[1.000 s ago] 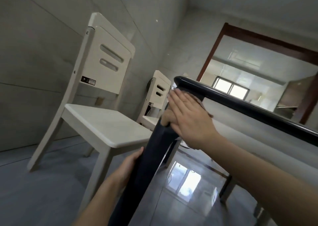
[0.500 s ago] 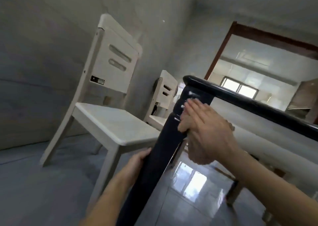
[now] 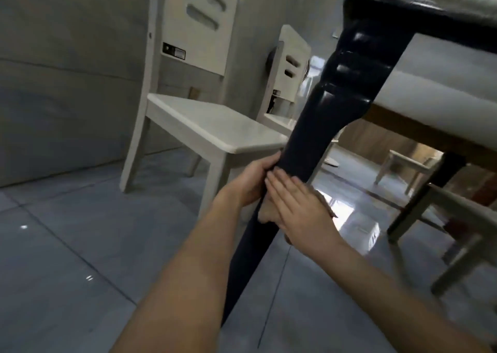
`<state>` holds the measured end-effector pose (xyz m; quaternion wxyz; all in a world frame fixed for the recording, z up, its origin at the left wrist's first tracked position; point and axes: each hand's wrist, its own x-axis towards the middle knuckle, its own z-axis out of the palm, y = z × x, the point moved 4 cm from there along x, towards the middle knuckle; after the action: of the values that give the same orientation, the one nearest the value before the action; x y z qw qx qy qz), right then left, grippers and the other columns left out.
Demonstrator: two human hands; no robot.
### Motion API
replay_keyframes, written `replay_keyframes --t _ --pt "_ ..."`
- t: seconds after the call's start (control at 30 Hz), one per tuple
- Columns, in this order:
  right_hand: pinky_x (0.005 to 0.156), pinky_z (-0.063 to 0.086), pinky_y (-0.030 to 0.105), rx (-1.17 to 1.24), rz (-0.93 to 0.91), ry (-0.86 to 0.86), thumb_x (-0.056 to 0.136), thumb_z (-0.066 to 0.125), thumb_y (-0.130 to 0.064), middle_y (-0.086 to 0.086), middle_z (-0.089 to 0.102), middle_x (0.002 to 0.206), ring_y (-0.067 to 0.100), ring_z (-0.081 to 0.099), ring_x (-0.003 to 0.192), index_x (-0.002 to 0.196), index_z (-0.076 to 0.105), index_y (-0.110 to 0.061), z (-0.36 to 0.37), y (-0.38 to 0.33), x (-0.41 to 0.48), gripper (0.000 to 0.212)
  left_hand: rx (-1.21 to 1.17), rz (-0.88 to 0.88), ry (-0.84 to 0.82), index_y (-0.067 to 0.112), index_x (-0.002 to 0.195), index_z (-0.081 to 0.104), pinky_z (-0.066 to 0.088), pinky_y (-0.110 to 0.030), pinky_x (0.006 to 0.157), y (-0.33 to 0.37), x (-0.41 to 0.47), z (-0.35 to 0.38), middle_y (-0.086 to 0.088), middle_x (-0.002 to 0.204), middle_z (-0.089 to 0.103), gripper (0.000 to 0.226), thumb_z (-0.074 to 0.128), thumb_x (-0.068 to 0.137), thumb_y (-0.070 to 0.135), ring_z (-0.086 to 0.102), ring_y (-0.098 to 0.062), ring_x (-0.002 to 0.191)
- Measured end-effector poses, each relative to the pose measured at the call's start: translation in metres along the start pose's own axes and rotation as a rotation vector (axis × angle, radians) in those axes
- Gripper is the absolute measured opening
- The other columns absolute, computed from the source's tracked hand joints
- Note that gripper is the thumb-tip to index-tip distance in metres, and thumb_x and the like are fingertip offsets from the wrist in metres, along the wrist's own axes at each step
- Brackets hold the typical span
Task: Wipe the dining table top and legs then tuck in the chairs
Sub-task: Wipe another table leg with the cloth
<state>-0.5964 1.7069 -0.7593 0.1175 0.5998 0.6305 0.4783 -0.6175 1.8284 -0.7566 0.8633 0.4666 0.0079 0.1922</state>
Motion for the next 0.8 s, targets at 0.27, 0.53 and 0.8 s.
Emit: replay_keyframes --t 0.27,0.53,0.8 --pt "0.120 -0.008 0.036 0.168 -0.106 -0.270 0.086 0.042 -0.014 0.009 0.040 0.150 0.027 0.013 0.144 0.139 0.046 -0.001 0.079 -0.112 -0.069 0.055 0.116 0.022 -0.015 0.019 0.111 0.063 0.050 -0.026 0.085 0.004 -0.002 0.004 0.003 0.101 0.071 0.032 0.037 0.100 0.033 0.064 -0.012 0.097" --pt "0.107 0.039 0.039 0.703 0.680 -0.041 0.078 0.064 -0.037 -0.008 0.071 0.104 0.006 0.062 0.104 0.104 0.071 -0.025 0.069 -0.137 -0.132 0.029 0.192 0.116 0.025 0.020 0.101 0.068 0.047 -0.034 0.096 -0.001 0.005 0.009 0.002 0.094 0.073 0.039 0.032 0.101 0.034 0.066 -0.013 0.093" --pt "0.063 0.044 0.008 1.507 1.543 0.461 0.101 0.035 -0.041 -0.010 0.061 0.088 -0.004 0.056 0.083 0.092 0.057 -0.029 -0.024 -0.019 -0.053 0.027 0.123 0.132 0.053 0.018 0.100 0.067 0.050 -0.031 0.090 -0.001 0.005 0.008 0.001 0.092 0.074 0.037 0.033 0.101 0.030 0.067 -0.014 0.090"
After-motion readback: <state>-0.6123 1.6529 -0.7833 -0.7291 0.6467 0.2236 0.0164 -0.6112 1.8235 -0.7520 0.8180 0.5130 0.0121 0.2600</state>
